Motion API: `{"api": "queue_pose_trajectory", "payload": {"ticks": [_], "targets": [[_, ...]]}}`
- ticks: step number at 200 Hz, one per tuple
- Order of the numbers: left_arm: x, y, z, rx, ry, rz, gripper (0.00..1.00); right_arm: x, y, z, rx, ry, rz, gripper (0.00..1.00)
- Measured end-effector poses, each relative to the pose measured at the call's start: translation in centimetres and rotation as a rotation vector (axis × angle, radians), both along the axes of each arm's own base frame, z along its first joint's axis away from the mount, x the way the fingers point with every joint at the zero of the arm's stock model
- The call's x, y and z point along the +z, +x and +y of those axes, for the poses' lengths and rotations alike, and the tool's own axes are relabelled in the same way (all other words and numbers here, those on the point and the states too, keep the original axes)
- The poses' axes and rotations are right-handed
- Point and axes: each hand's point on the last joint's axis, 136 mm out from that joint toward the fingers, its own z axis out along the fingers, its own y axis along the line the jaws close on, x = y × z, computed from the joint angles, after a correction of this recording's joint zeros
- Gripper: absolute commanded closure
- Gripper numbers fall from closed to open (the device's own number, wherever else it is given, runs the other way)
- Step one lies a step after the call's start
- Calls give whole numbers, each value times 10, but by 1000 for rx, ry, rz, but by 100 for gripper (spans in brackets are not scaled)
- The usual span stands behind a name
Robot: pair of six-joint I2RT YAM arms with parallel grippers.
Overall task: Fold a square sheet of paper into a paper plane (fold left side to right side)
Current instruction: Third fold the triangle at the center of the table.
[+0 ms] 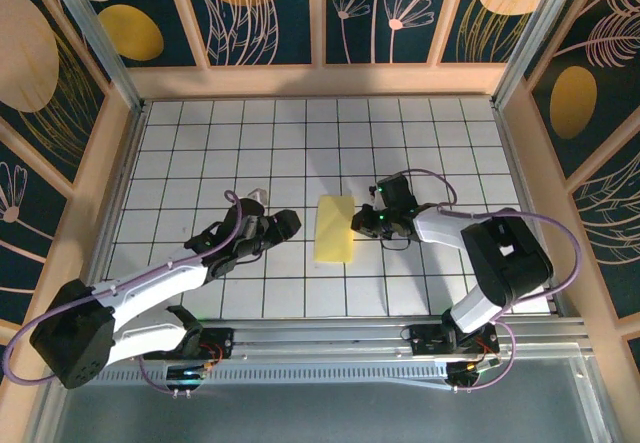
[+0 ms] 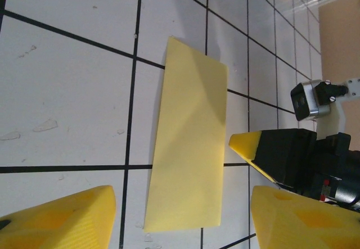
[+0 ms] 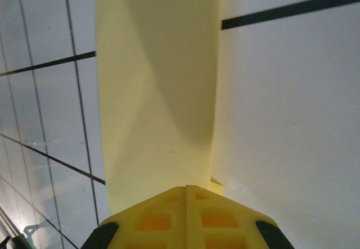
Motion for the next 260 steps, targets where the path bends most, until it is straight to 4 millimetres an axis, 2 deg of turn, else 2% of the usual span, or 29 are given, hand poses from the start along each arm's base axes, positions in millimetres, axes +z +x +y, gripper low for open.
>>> {"api": "queue_pose_trajectory", "payload": {"ticks": [44,90,153,191,260], "targets": [[-12,-2,-2,-14,15,33,35,-16,-4,-2,11,-26,32,100],[-22,-3,-11,-41,-2,61,38,-16,-5,6,57,-40,3,100],[-69,-8,-21,-88,58,192,48,-17,-2,29,126,-45,-22,100],[-76,-3,-29,-104,67,211,49,-17,0,36,145,-65,-34,100],[-85,8,-37,-117,88,209,53,-17,0,36,156,-73,-43,100]]}}
